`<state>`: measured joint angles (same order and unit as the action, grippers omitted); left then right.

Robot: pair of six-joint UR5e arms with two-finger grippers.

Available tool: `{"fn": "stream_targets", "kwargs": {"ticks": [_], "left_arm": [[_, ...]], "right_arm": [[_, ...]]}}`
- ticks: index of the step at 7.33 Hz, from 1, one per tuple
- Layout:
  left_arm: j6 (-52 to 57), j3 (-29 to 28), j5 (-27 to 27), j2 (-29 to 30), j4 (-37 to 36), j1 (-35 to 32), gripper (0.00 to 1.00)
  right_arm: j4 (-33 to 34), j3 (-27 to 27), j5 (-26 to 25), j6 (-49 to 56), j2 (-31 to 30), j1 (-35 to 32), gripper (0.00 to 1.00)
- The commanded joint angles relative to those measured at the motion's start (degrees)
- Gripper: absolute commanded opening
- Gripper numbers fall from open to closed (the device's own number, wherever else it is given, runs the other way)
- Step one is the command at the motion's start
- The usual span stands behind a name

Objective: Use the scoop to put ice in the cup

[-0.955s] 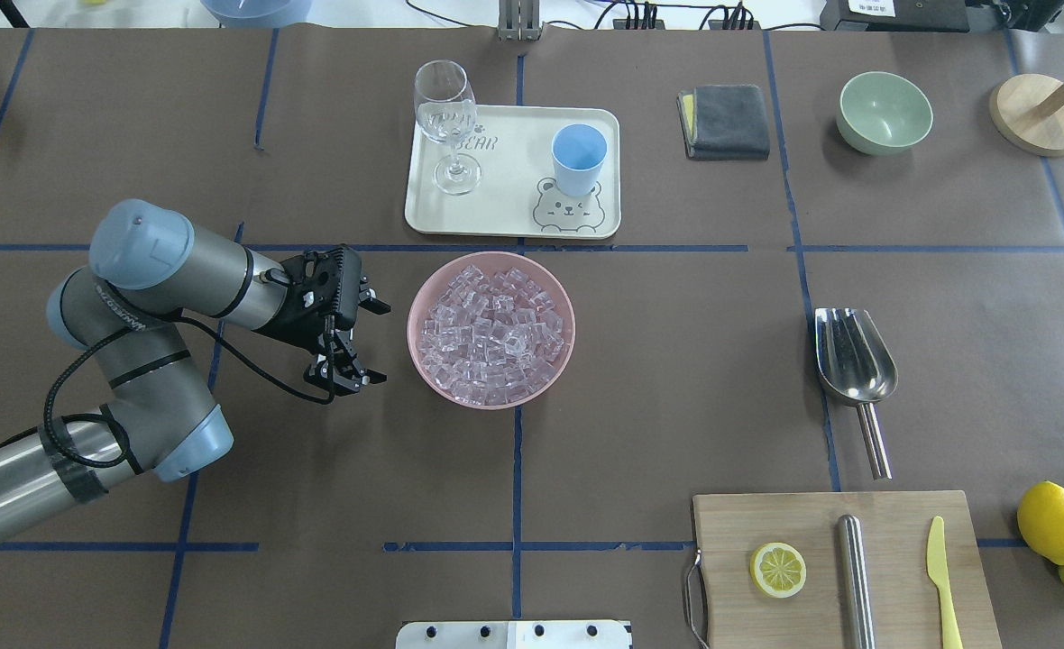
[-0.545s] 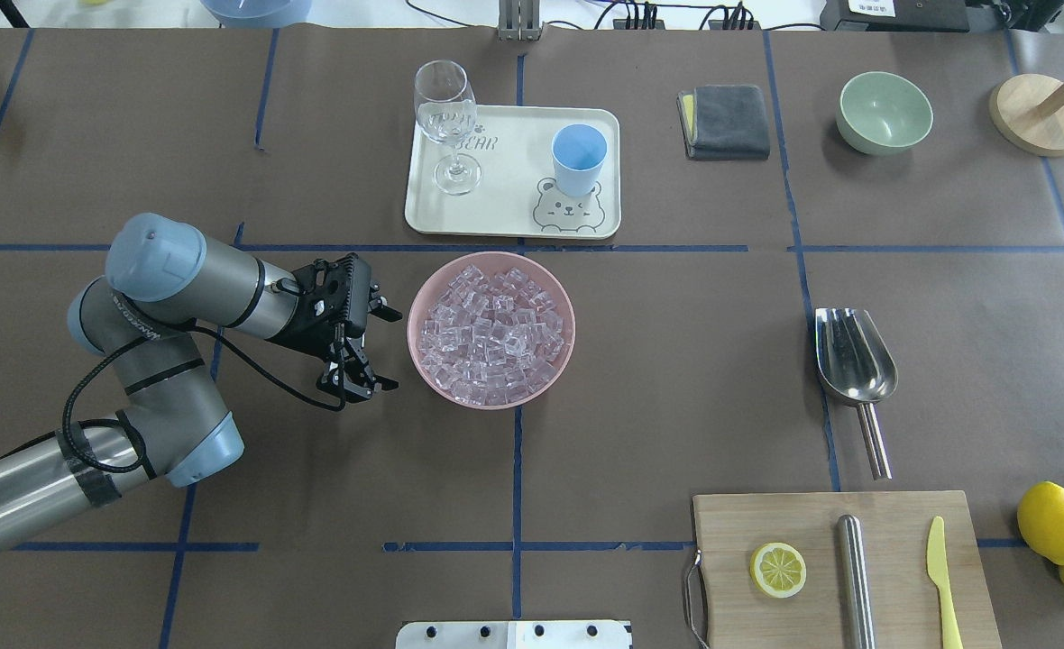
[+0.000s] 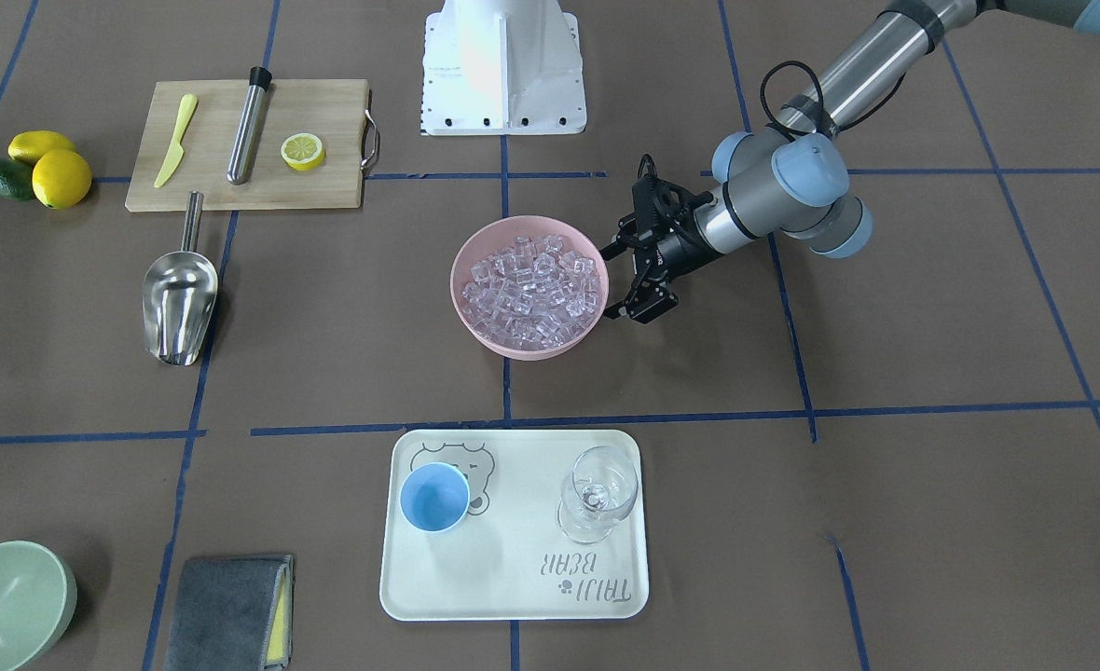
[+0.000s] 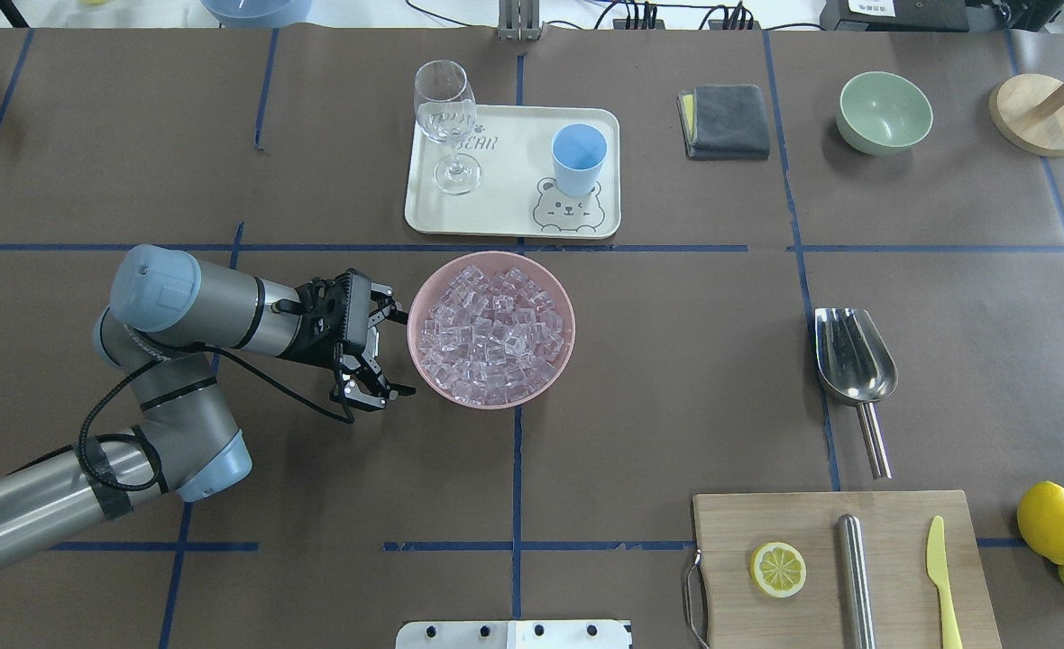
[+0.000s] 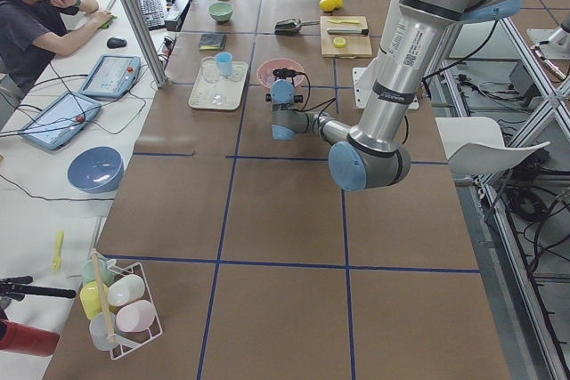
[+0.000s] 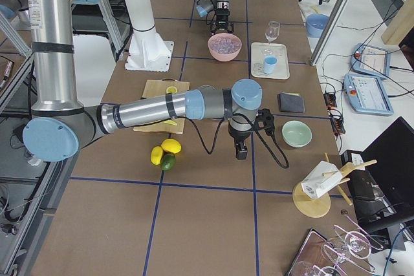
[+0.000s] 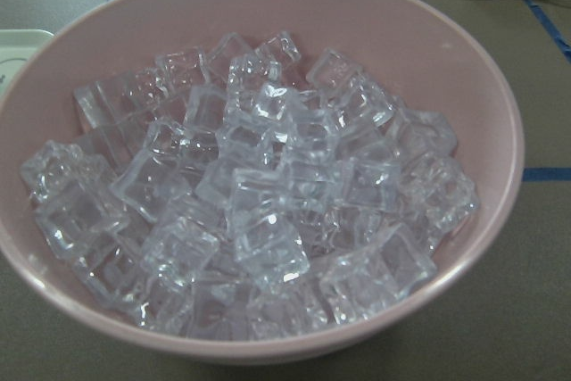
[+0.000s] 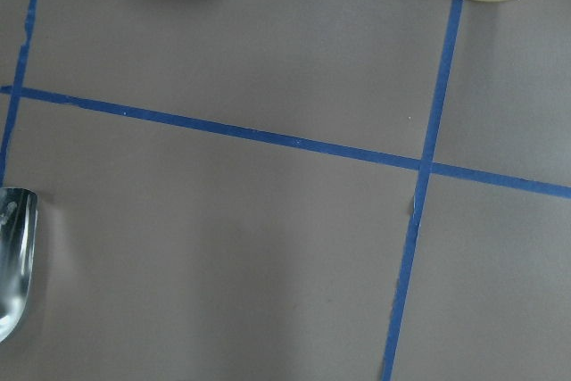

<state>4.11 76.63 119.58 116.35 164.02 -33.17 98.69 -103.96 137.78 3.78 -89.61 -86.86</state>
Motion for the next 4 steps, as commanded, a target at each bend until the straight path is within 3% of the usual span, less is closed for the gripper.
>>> {"fn": "stream_targets", "kwargs": {"ticks": [1, 4], "left_arm": [[-0.3, -1.6, -4.0, 0.9, 1.1, 1.4, 1.00], [-2.2, -2.2, -4.0, 0.9, 1.1, 1.7, 1.00]], "right_arm": [[-0.1, -0.8, 2.9, -0.3, -0.2, 0.0, 1.00], [-0.1, -6.9, 2.2, -7.6, -0.7, 4.0, 1.00]]}}
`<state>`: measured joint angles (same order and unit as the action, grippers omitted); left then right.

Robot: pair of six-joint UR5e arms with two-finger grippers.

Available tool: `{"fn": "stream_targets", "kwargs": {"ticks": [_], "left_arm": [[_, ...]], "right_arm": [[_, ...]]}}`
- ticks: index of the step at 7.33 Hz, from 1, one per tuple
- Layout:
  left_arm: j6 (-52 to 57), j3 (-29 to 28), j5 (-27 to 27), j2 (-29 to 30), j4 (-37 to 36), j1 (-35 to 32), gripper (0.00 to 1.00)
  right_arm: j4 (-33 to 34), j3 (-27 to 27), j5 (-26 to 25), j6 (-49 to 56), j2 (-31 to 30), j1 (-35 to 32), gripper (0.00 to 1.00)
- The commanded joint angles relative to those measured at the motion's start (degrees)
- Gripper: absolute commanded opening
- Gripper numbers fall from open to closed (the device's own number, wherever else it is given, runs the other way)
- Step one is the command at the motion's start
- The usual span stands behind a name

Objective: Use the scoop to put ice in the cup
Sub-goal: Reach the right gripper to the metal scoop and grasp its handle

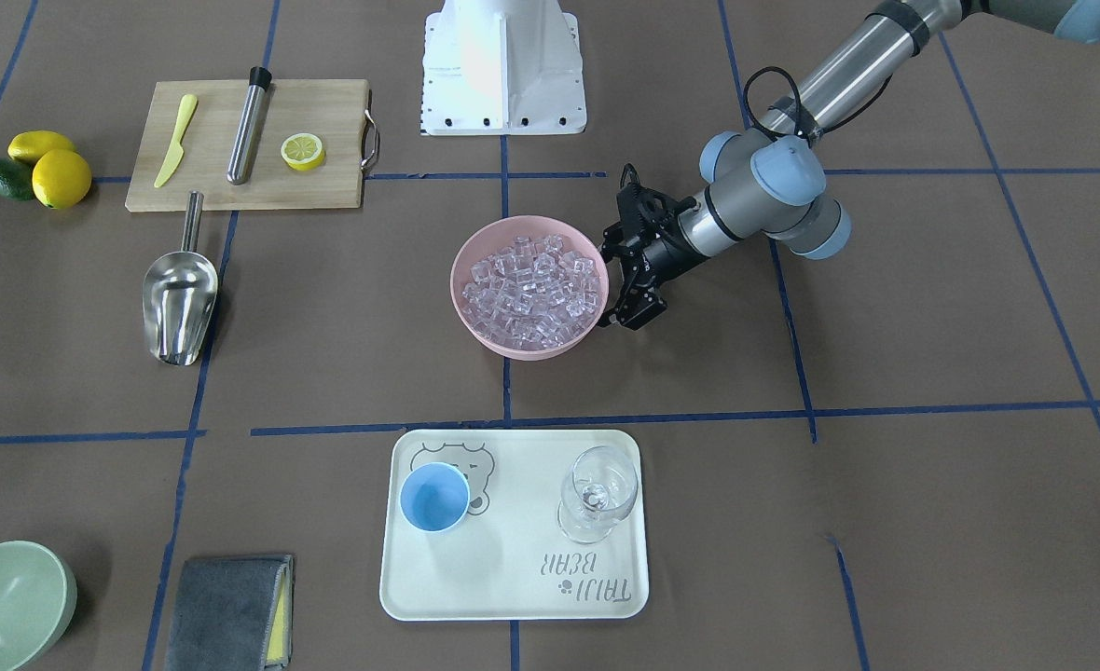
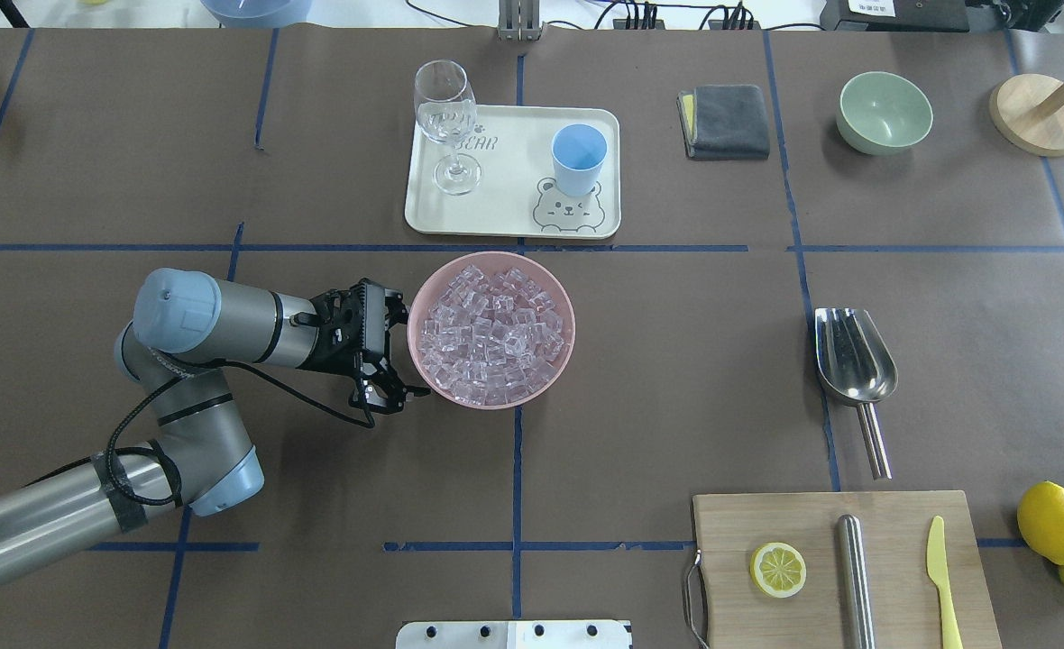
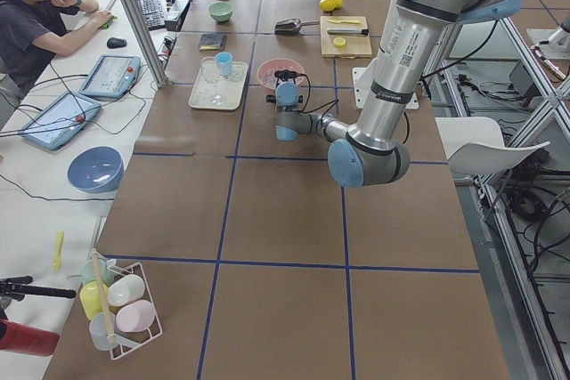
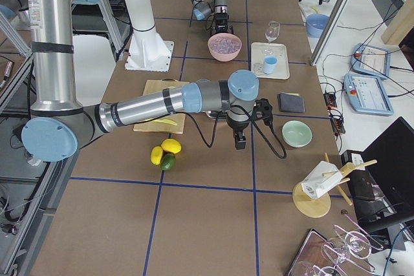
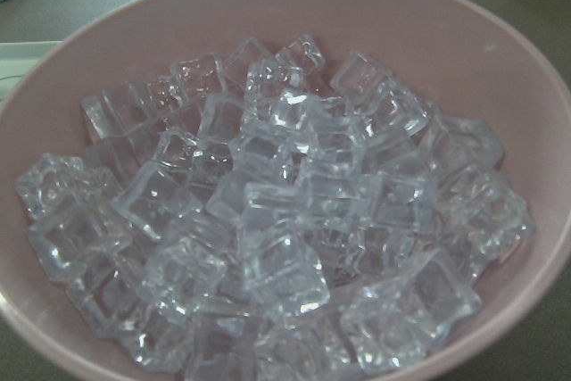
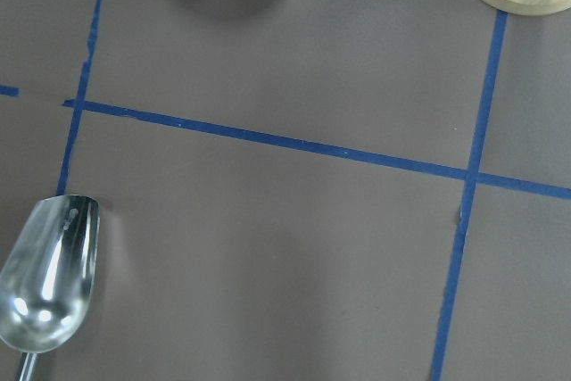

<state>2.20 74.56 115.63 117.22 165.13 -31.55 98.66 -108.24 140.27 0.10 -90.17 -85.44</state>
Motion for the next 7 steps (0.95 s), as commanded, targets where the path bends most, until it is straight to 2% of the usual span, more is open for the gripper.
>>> {"fn": "stream_targets", "kwargs": {"ticks": [1, 3, 4, 5, 6, 7], "left_arm": [[-0.3, -0.1, -0.1, -0.1, 0.1, 0.0, 1.00], [-1.1, 0.0, -0.1, 0.0, 0.1, 0.0, 1.00], [-1.8, 0.0, -0.1, 0.1, 0.1, 0.0, 1.00], [-1.9, 0.1, -0.1, 0.1, 0.2, 0.0, 1.00], [-1.9, 0.1, -0.1, 0.0, 0.2, 0.0, 1.00], [-1.9, 0.1, 0.0, 0.1, 0.4, 0.0, 1.00]], "right_arm": [[0.0, -6.1, -3.0, -10.1, 0.1, 7.2, 1.00], [-1.2, -12.9, -7.0, -29.6, 0.0, 16.1, 1.00], [-8.1, -13.0, -7.2, -39.0, -0.9, 19.7, 1.00], [-18.9, -13.1, -7.9, -45.5, -6.4, 23.1, 1.00], [-27.2, -13.0, -9.0, -47.1, -12.1, 25.1, 1.00], [-28.3, -13.1, -9.1, -51.1, -12.5, 27.7, 1.00]]}}
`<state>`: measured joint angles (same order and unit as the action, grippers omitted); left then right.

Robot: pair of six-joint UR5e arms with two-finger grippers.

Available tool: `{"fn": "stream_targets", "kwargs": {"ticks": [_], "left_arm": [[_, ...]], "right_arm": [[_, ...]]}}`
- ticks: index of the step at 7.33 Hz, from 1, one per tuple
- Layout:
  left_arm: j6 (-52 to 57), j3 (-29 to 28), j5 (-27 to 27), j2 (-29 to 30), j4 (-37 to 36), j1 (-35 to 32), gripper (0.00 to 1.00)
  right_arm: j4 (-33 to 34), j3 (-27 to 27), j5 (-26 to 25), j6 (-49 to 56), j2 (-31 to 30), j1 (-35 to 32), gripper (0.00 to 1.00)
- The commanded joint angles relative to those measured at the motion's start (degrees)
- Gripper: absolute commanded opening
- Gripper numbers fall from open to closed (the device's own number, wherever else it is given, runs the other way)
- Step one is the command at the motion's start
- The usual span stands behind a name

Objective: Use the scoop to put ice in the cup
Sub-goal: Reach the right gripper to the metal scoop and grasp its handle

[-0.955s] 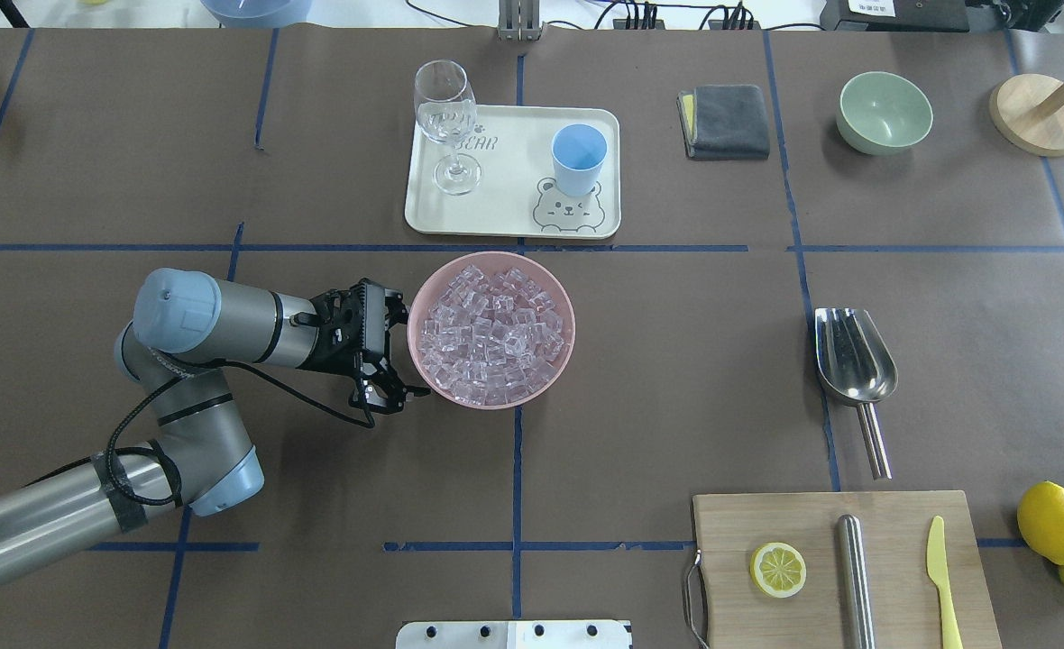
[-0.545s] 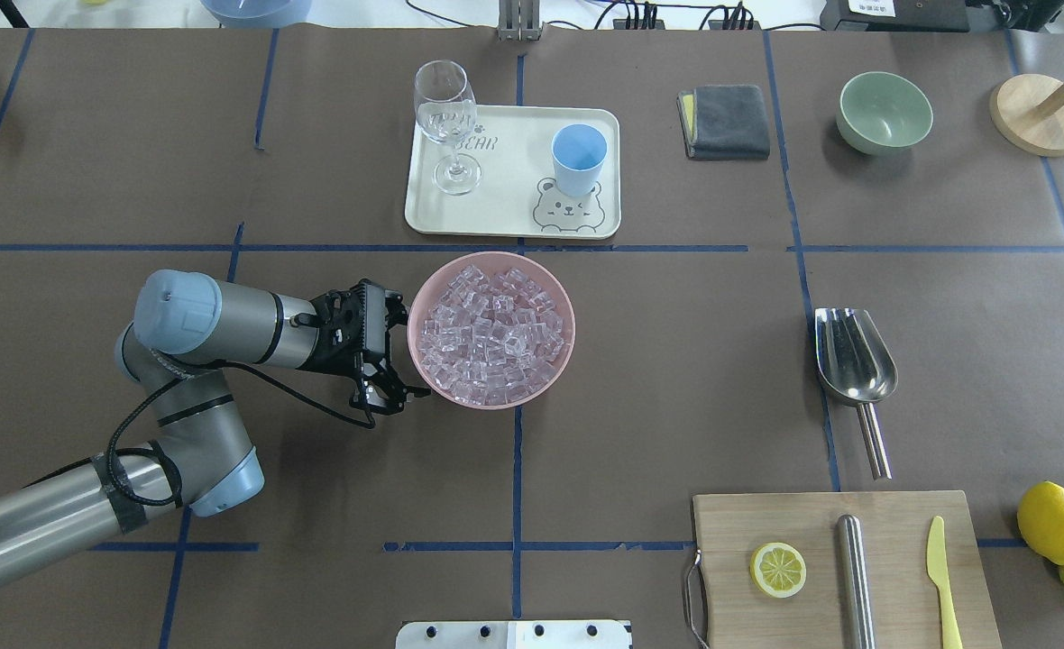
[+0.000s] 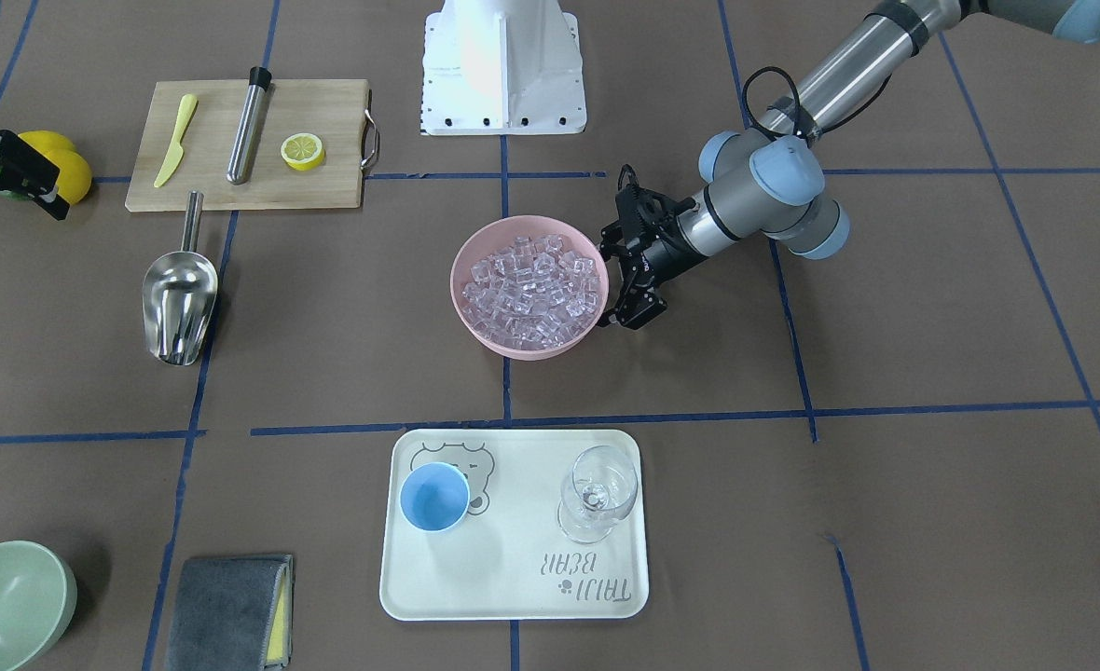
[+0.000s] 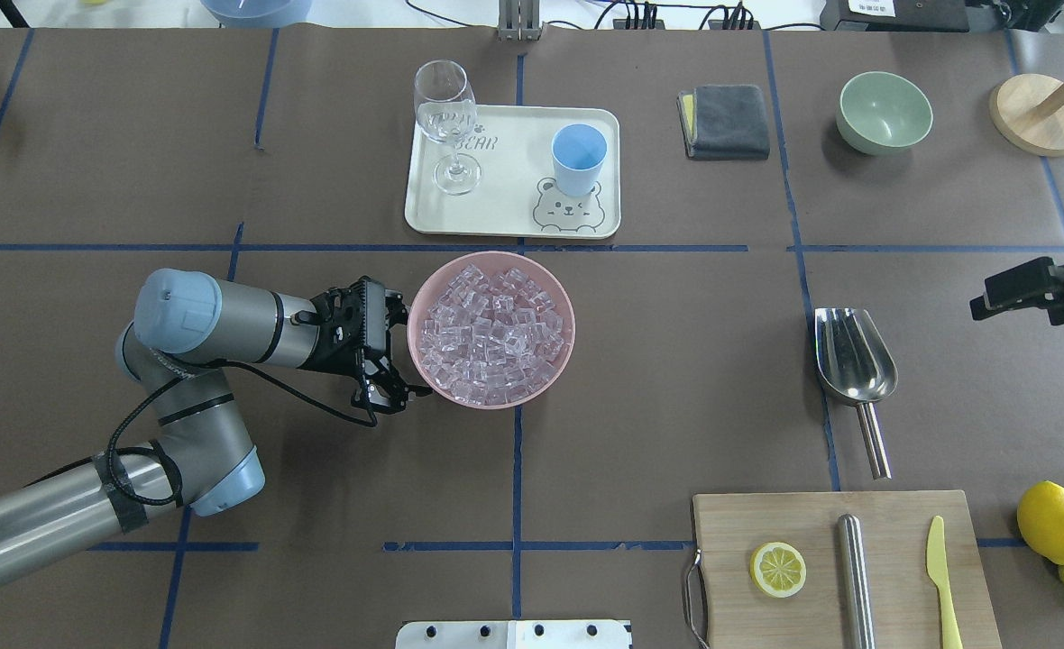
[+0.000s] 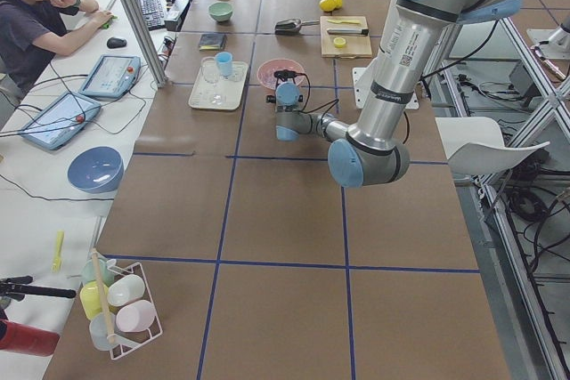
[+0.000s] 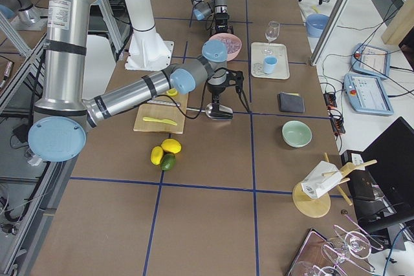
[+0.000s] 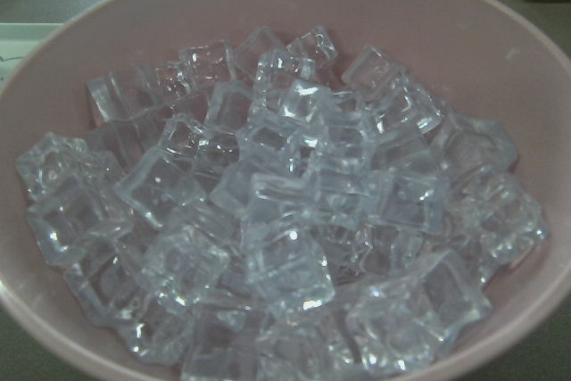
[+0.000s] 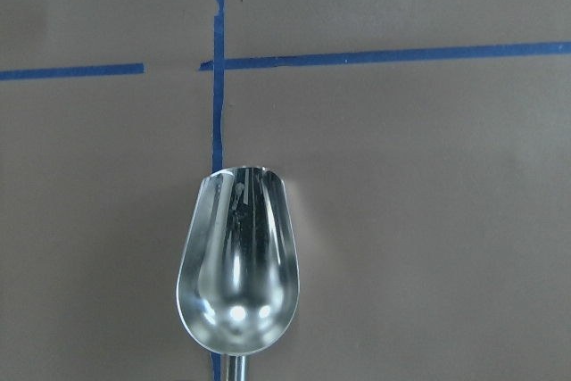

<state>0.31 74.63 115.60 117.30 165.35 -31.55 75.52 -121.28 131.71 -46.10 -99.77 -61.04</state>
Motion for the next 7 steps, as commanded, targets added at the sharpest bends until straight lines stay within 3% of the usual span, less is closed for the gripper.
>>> {"fn": "stream_targets", "kwargs": {"ticks": [1, 2, 3, 7], "left_arm": [[-0.1, 0.1, 0.1, 0.0, 0.2, 0.0, 1.00], [-0.1, 0.1, 0.1, 0.0, 0.4, 0.0, 1.00], [-0.1, 0.2, 0.1, 0.0, 0.4, 0.0, 1.00], [-0.1, 0.2, 0.1, -0.1, 1.2, -0.1, 1.00]], "right_arm": [[-5.3, -0.3, -3.4, -8.7, -2.5, 7.9, 1.00], [-5.3, -1.0, -10.6, -12.7, -2.5, 14.8, 1.00], [-5.2, -0.8, -14.4, -14.1, -2.5, 19.2, 1.00], [-5.3, 1.9, -16.2, -18.3, -0.7, 26.2, 1.00]]}}
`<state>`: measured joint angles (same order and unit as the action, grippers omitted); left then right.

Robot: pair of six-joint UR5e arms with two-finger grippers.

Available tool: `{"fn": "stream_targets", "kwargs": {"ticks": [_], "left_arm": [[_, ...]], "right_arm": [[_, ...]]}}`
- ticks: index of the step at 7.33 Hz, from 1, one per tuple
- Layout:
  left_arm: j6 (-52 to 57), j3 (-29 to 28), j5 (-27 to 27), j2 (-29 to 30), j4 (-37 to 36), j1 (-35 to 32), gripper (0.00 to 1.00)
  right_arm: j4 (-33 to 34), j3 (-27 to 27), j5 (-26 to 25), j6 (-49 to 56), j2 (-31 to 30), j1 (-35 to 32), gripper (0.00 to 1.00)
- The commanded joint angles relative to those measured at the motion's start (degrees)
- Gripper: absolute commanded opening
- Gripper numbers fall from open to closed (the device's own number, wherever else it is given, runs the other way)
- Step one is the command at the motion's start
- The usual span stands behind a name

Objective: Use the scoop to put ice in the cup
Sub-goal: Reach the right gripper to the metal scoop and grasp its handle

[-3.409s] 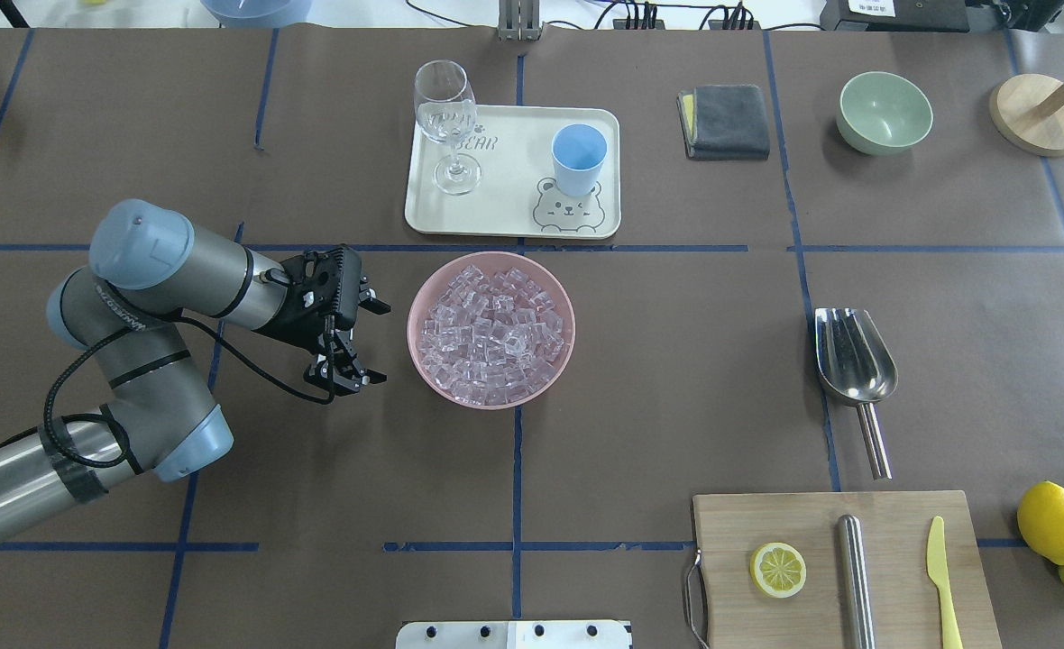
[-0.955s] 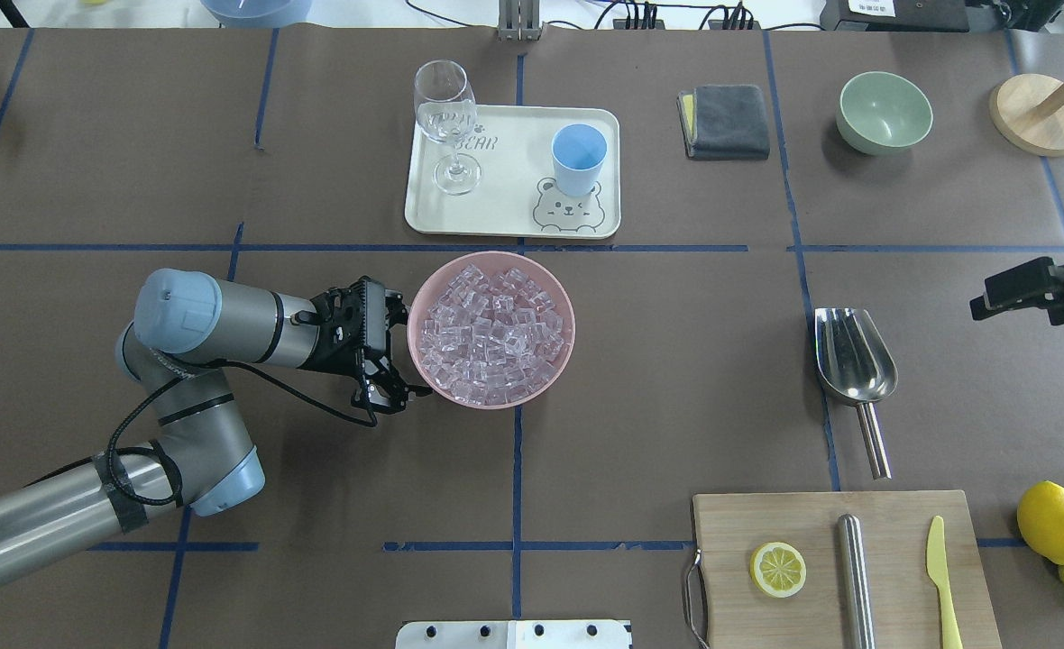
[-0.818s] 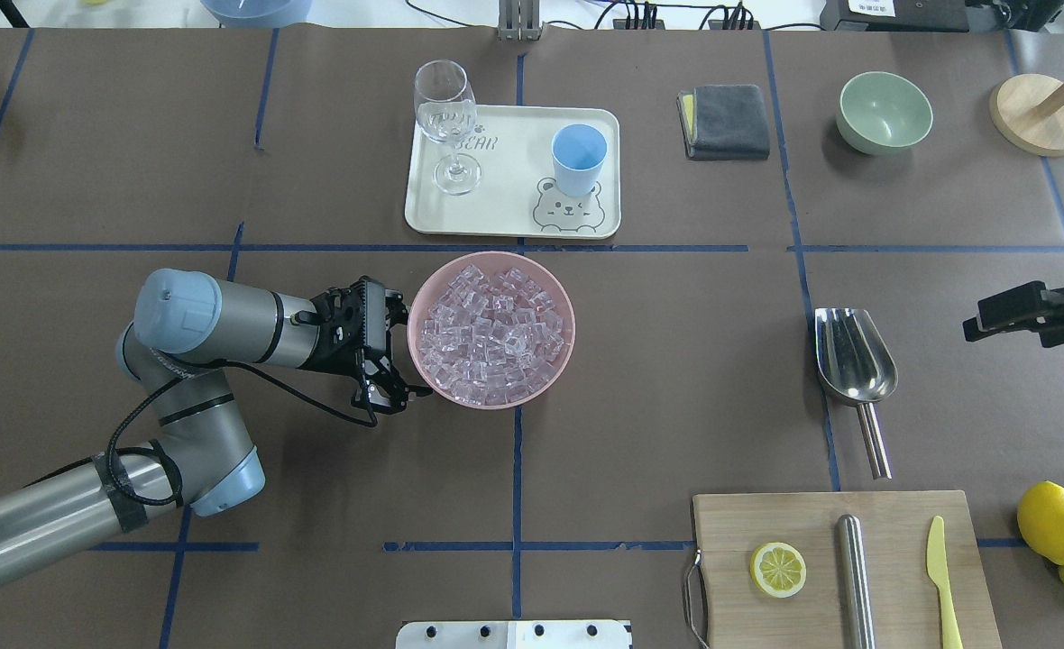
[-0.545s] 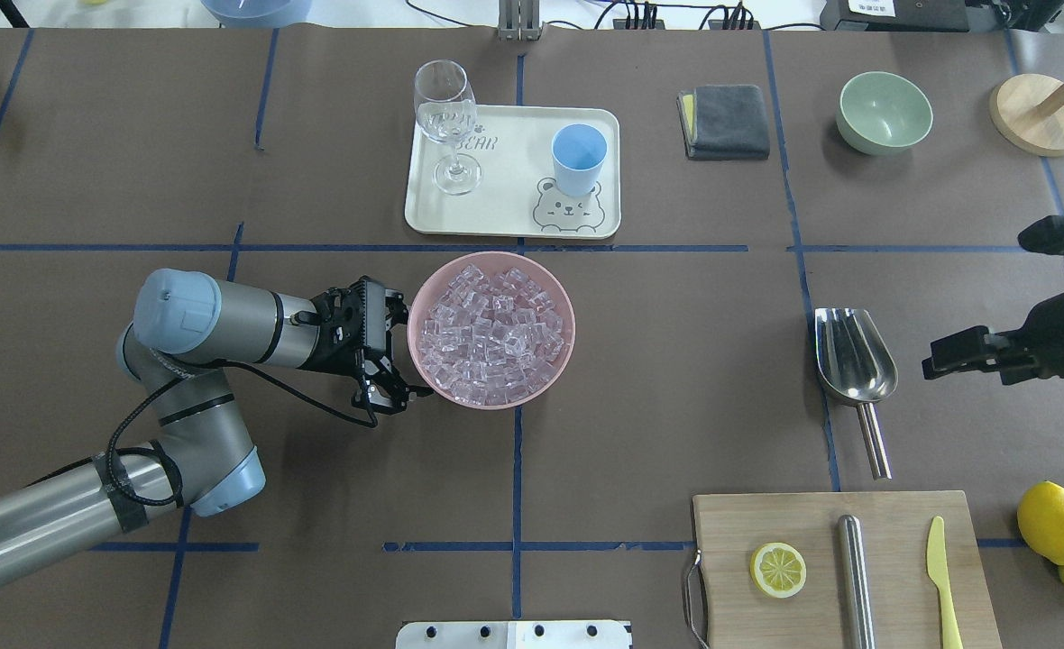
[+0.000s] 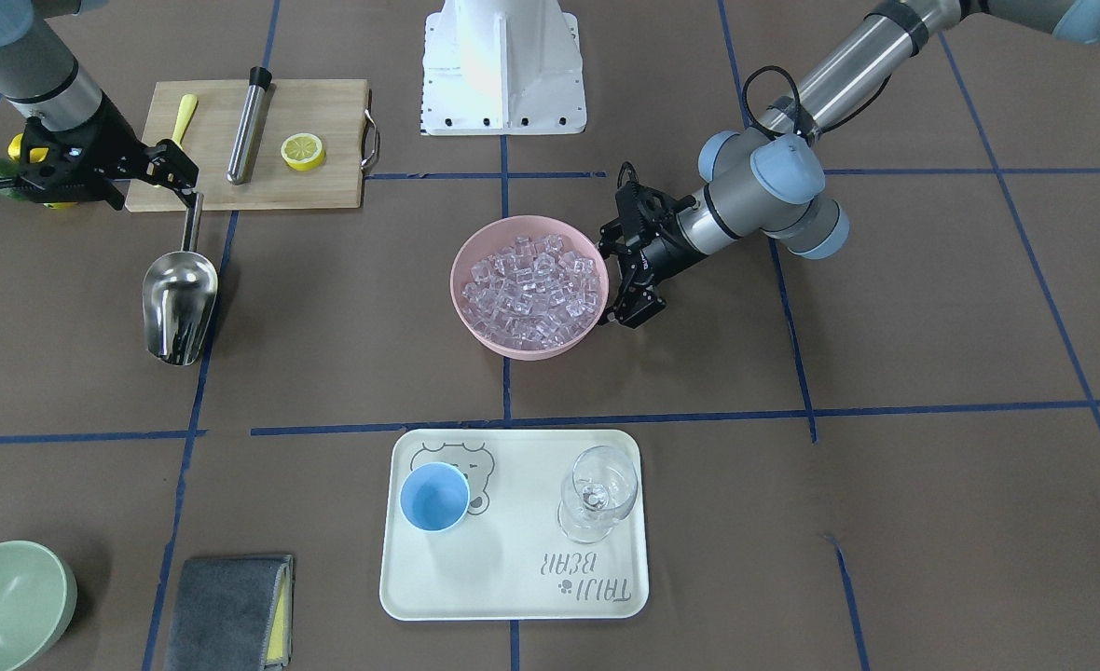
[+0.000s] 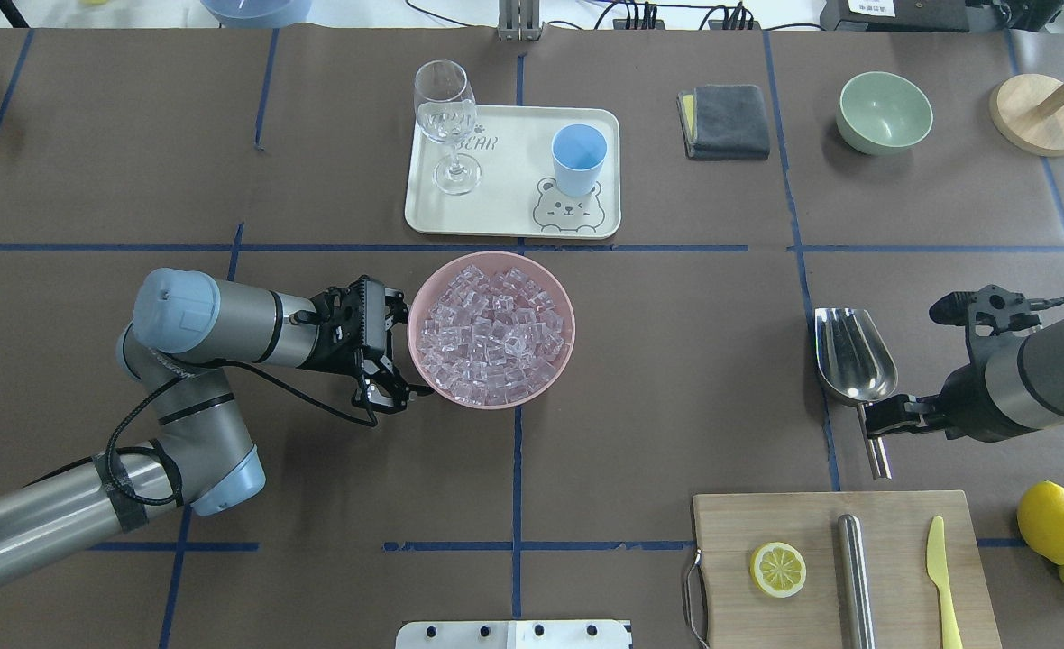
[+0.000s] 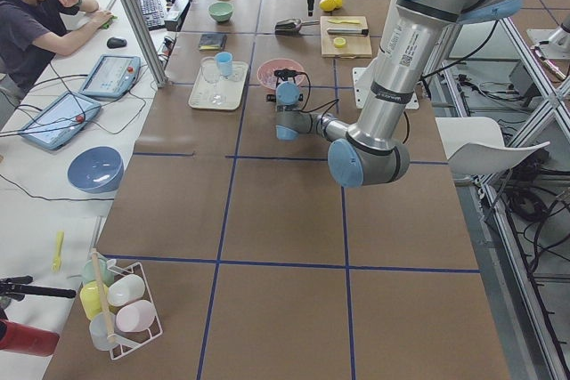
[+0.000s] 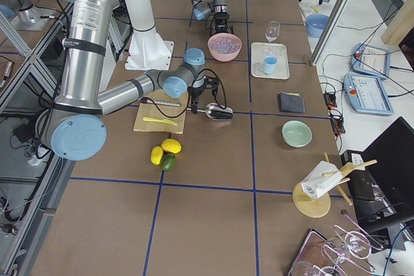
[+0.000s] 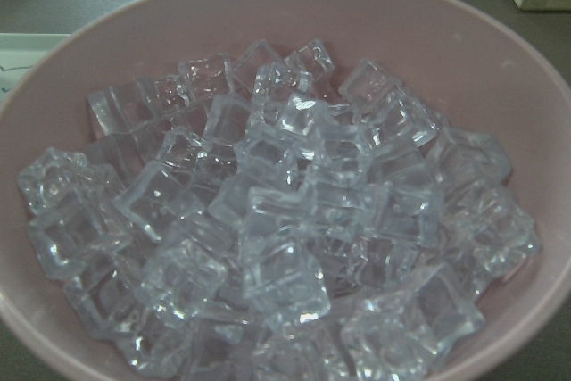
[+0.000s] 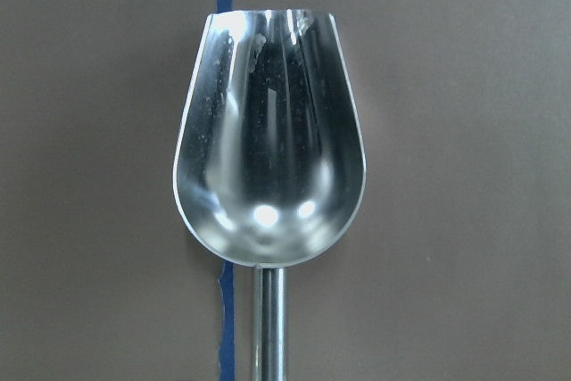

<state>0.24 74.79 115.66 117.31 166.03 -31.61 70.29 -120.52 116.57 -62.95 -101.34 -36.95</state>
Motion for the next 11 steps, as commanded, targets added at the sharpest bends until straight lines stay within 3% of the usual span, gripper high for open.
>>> {"fn": "stream_targets", "kwargs": {"ticks": [1, 2, 4, 6, 7, 11], "left_arm": [[-0.1, 0.0, 0.0, -0.1, 0.5, 0.0, 1.00], [-0.1, 0.0, 0.0, -0.1, 0.5, 0.0, 1.00], [-0.1, 0.0, 0.0, -0.1, 0.5, 0.0, 1.00], [-0.1, 0.0, 0.0, -0.1, 0.5, 0.0, 1.00], [-0.1, 0.0, 0.0, -0.2, 0.5, 0.0, 1.00], [-0.1, 0.1, 0.0, -0.2, 0.6, 0.0, 1.00]], "right_arm": [[-0.1, 2.5, -3.3, -3.4, 2.4, 3.7, 1.00], [0.1, 3.5, -3.7, -3.7, 3.1, 4.7, 0.96], [0.3, 4.0, -4.2, -3.7, 3.0, 5.4, 0.77], [0.5, 4.0, -3.6, -3.7, 2.6, 5.7, 0.17], [0.5, 3.9, -3.5, -3.7, 2.6, 5.7, 0.00], [0.8, 2.8, -4.2, -3.5, 2.7, 5.2, 0.00]]}}
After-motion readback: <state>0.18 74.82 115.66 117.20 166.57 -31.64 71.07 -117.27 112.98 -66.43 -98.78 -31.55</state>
